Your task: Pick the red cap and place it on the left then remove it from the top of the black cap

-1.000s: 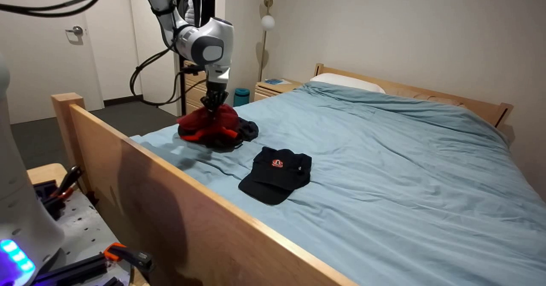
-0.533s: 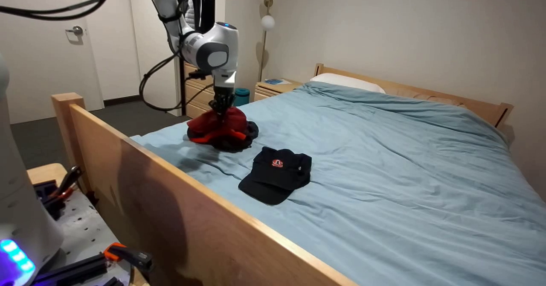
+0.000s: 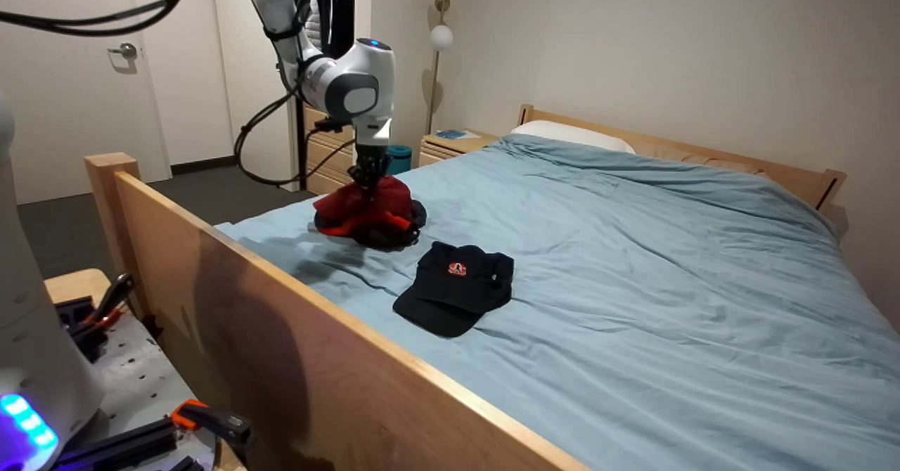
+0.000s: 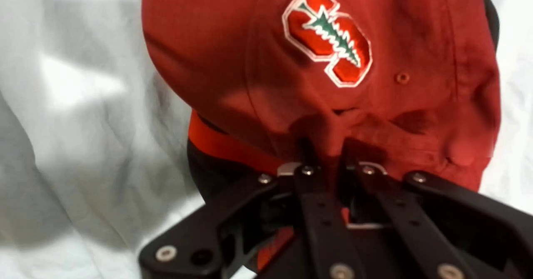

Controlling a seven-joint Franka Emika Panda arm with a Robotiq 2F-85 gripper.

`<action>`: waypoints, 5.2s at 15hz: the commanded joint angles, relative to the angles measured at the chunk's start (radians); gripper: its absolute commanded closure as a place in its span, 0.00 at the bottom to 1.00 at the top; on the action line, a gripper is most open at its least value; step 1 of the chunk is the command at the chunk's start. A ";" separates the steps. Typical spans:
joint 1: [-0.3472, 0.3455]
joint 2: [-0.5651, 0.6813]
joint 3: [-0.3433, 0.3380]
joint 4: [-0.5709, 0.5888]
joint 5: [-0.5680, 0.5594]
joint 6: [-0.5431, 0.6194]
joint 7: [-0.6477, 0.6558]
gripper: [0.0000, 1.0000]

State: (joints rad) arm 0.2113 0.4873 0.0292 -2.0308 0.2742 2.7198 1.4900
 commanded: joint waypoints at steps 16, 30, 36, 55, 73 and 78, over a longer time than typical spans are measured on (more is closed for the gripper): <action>0.015 -0.007 -0.024 0.028 -0.033 -0.012 0.000 0.00; 0.034 -0.022 -0.024 0.042 -0.076 -0.047 0.002 0.93; 0.018 -0.020 -0.012 0.036 -0.059 -0.083 -0.010 0.96; 0.068 -0.396 -0.042 -0.380 -0.226 -0.014 0.375 0.96; 0.005 -0.509 0.100 -0.678 0.043 0.036 0.570 0.95; -0.014 -0.470 0.098 -0.637 0.046 0.020 0.479 0.71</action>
State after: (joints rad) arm 0.2223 0.0086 0.1124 -2.6785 0.3425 2.7303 2.0101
